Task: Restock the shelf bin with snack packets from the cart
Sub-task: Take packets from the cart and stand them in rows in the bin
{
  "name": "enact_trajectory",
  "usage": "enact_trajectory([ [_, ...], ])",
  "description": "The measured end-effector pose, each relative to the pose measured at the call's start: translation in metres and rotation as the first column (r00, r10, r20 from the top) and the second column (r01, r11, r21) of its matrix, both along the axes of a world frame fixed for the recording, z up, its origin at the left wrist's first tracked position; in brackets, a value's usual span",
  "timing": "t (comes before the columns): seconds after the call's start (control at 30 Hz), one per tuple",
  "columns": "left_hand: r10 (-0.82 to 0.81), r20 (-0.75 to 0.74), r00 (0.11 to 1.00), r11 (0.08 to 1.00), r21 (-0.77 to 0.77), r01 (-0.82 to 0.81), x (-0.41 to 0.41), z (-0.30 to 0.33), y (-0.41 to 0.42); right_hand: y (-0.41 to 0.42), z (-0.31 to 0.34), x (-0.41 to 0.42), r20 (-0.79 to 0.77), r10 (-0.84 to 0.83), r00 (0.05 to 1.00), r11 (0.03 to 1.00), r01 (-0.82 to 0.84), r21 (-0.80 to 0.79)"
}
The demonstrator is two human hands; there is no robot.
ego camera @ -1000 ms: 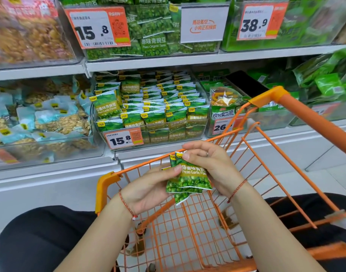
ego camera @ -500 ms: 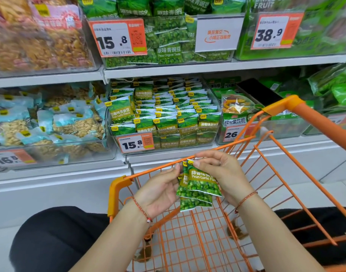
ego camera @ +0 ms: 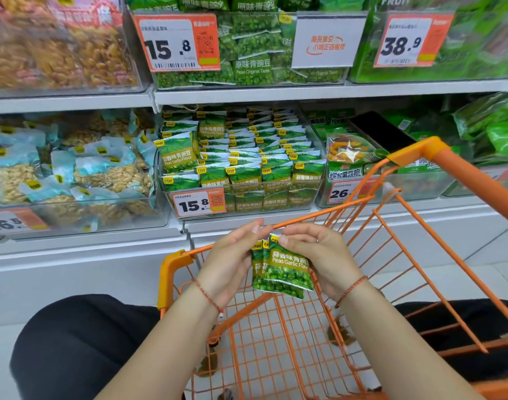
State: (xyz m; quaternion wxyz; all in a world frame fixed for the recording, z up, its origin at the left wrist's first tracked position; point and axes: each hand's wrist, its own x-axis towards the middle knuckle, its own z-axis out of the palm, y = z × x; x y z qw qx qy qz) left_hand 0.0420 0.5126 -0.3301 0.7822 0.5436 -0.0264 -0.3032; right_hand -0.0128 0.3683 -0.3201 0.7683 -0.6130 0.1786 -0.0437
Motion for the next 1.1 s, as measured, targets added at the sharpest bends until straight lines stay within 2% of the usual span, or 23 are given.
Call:
enact_trajectory([
  [0.1, -0.072, -0.113, 0.991, 0.984, -0.168, 0.053, -0.001, 0.002, 0.001, -0.005, 0.002, 0.000, -0.068, -0.074, 0.995, 0.983, 0.084, 0.161],
  [0.2, -0.167, -0.116, 0.979, 0.960, -0.244, 0.135, -0.001, 0.000, 0.001, -0.010, 0.003, 0.000, -0.125, -0.079, 0.989, 0.960, 0.109, 0.258],
  [0.27, -0.159, -0.077, 0.984, 0.970, -0.196, 0.141, -0.001, -0.004, 0.001, -0.011, 0.002, 0.001, -0.151, -0.078, 0.985, 0.944, 0.122, 0.305],
  [0.4, -0.097, 0.030, 0.995, 0.995, 0.032, 0.096, -0.006, -0.002, 0.001, -0.010, 0.001, 0.001, -0.186, -0.080, 0.979, 0.932, 0.140, 0.334],
  [0.53, -0.150, 0.014, 0.989, 0.964, 0.223, 0.144, -0.009, -0.003, 0.001, -0.013, 0.003, 0.000, -0.189, -0.081, 0.979, 0.915, 0.148, 0.375],
  [0.6, -0.158, -0.029, 0.987, 0.967, 0.199, 0.161, -0.008, -0.002, 0.002, -0.013, 0.004, 0.000, -0.151, -0.077, 0.986, 0.911, 0.131, 0.392],
  [0.67, -0.144, -0.056, 0.988, 0.976, 0.159, 0.151, -0.009, 0.002, 0.001, -0.010, 0.003, 0.000, -0.083, -0.118, 0.990, 0.951, 0.136, 0.276],
  [0.73, -0.127, -0.060, 0.990, 0.968, 0.211, 0.137, -0.009, 0.003, -0.001, -0.005, 0.003, 0.000, 0.036, -0.152, 0.988, 0.988, 0.151, 0.029],
  [0.8, -0.160, -0.086, 0.983, 0.953, 0.247, 0.176, -0.008, 0.003, -0.002, 0.000, 0.002, 0.001, 0.124, -0.123, 0.985, 0.975, 0.144, -0.171],
  [0.87, -0.265, -0.083, 0.961, 0.941, 0.195, 0.276, -0.008, 0.006, -0.001, 0.002, 0.001, 0.002, 0.155, -0.093, 0.984, 0.948, 0.135, -0.288],
  [0.97, -0.387, 0.043, 0.921, 0.908, 0.190, 0.373, -0.012, 0.004, 0.000, 0.005, 0.001, 0.001, 0.156, -0.024, 0.987, 0.912, 0.086, -0.401],
  [1.03, -0.419, 0.092, 0.904, 0.896, 0.204, 0.394, -0.014, 0.002, -0.001, 0.009, 0.002, 0.001, 0.162, -0.002, 0.987, 0.914, 0.068, -0.400],
  [1.1, -0.392, 0.097, 0.915, 0.914, 0.159, 0.374, -0.016, 0.002, -0.001, 0.011, 0.006, 0.001, 0.181, -0.050, 0.982, 0.929, 0.112, -0.352],
])
